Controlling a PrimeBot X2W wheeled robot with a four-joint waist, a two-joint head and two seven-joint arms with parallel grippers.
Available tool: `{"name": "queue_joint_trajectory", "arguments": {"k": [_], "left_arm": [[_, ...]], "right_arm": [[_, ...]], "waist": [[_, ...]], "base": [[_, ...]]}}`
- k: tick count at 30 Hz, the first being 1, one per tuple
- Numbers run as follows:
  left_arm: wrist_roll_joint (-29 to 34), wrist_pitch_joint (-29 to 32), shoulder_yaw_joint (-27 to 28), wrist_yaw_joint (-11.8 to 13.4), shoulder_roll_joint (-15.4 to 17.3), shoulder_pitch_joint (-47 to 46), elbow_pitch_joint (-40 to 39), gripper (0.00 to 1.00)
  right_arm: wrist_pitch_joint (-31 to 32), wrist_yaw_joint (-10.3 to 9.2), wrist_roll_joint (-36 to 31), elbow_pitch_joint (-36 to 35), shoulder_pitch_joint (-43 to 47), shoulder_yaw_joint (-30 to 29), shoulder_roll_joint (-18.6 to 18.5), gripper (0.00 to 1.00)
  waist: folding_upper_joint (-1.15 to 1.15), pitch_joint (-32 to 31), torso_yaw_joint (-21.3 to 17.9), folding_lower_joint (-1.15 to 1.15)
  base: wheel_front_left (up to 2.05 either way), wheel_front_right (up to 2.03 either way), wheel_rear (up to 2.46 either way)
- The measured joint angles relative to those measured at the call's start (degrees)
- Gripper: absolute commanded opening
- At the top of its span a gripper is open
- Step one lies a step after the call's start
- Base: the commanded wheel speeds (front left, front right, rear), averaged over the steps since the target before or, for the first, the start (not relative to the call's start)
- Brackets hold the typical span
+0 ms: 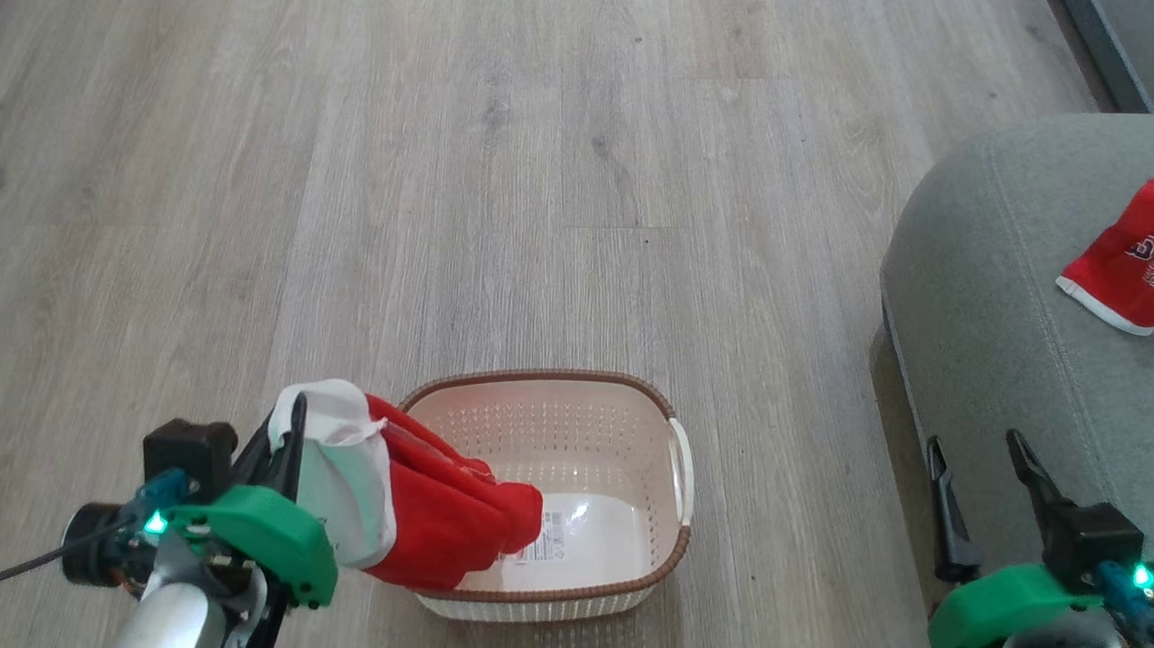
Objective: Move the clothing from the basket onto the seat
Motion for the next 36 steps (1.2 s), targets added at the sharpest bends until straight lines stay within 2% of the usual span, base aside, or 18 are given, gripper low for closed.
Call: {"name": "queue_joint_trajectory", "arguments": {"k": [8, 11, 14, 17, 24, 27, 28, 31, 36], "left_arm": [[0.0, 0.5, -0.5, 0.0, 0.3, 0.0, -1.1, 0.0], [0.0, 0.6, -1.6, -0.6, 0.6, -0.1, -1.8, 0.0], [0.1, 1.2, -3.6, -2.6, 0.9, -0.8, -3.0, 0.0], [1.0, 2.4, -6.5, -4.7, 0.9, -3.3, -5.0, 0.0], [3.7, 5.1, -15.7, -11.8, 1.1, -11.0, -10.7, 0.0], [4.1, 6.1, -20.6, -13.2, 2.6, -13.1, -12.3, 0.0], [4.1, 6.1, -20.6, -13.2, 2.6, -13.1, -12.3, 0.0], [3.7, 6.3, -25.3, -13.6, 4.5, -15.2, -14.1, 0.0], [-0.6, 4.8, -36.4, -13.7, 8.2, -20.5, -17.9, 0.0]], "right_arm": [[0.0, 0.0, 0.0, 0.1, -0.1, 0.5, 0.0, 1.0], [0.0, 0.0, 0.1, 0.2, -0.2, 3.6, -0.4, 1.0], [0.0, 0.0, 1.8, 0.6, -1.5, 11.5, -1.4, 1.0], [0.0, 0.0, 4.6, 1.3, -5.5, 22.6, -3.2, 1.0], [0.0, 0.0, 15.2, 3.4, -19.5, 48.6, -11.5, 1.0], [0.0, 0.0, 19.0, 3.9, -25.2, 55.4, -15.1, 1.0], [0.0, 0.0, 19.0, 3.9, -25.2, 55.4, -15.1, 1.0], [0.0, 0.0, 22.3, 4.2, -30.1, 60.1, -17.4, 1.0], [0.0, 0.0, 27.4, 4.1, -34.9, 67.5, -19.2, 1.0]], "waist": [[0.0, -0.1, -0.5, 0.0], [0.0, -0.1, -0.6, 0.01], [0.0, 0.0, -0.8, 0.01], [0.0, 0.0, -1.0, 0.01], [0.0, 0.0, 0.1, 0.01], [0.0, 0.0, 1.0, 0.01], [0.0, 0.0, 1.0, 0.01], [0.0, 0.1, 1.7, 0.01], [0.0, 0.3, 2.7, 0.01]], "base": [[0.0, 0.0, 0.0], [0.0, 0.0, 0.0], [0.0, 0.0, 0.0], [0.0, 0.0, 0.0], [0.0, 0.0, 0.0], [0.0, 0.0, 0.0], [0.0, 0.0, 0.0], [0.0, 0.0, 0.0], [0.0, 0.0, 0.0]]}}
